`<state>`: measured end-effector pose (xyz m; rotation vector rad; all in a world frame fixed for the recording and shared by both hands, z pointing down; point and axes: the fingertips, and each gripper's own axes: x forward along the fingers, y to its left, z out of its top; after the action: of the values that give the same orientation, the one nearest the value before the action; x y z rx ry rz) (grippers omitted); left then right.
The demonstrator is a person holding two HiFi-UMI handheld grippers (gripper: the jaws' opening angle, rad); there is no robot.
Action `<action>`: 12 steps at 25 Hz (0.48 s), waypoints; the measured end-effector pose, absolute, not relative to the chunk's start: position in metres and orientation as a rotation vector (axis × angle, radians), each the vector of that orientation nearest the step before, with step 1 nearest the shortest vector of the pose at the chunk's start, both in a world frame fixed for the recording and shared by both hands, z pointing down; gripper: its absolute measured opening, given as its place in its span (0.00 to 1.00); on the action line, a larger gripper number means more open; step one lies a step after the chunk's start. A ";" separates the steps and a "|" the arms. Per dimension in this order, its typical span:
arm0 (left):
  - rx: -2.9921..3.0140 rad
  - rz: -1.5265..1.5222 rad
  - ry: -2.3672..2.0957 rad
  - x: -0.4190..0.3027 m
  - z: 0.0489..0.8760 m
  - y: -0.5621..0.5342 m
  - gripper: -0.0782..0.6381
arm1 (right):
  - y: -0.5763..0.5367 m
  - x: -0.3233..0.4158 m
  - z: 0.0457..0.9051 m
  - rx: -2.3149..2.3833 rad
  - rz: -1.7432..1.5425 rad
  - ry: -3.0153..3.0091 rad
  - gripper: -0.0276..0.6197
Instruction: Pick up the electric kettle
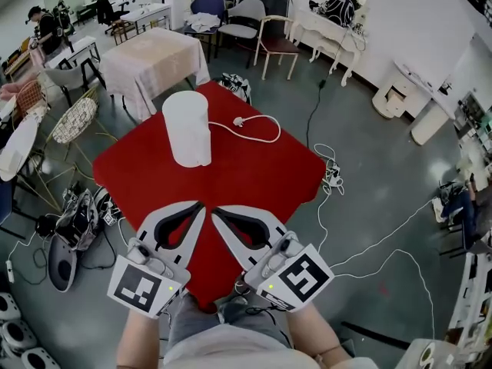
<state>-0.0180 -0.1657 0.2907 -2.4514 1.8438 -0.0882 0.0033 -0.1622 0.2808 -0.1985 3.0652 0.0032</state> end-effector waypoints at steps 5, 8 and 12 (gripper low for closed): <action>-2.498 -0.115 1.815 -0.044 0.306 -0.188 0.12 | -0.179 -0.020 0.288 -0.277 -0.014 3.073 0.05; -2.507 -0.095 1.791 -0.064 0.312 -0.203 0.12 | -0.189 -0.035 0.291 -0.330 -0.026 3.071 0.05; -2.552 -0.114 1.780 -0.090 0.328 -0.226 0.12 | -0.205 -0.054 0.294 -0.402 -0.039 3.070 0.05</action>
<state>-0.0895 -0.2258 0.3281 -2.5521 1.7805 -0.1144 -0.0542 -0.2048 0.2941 -0.4016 3.0705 -0.0392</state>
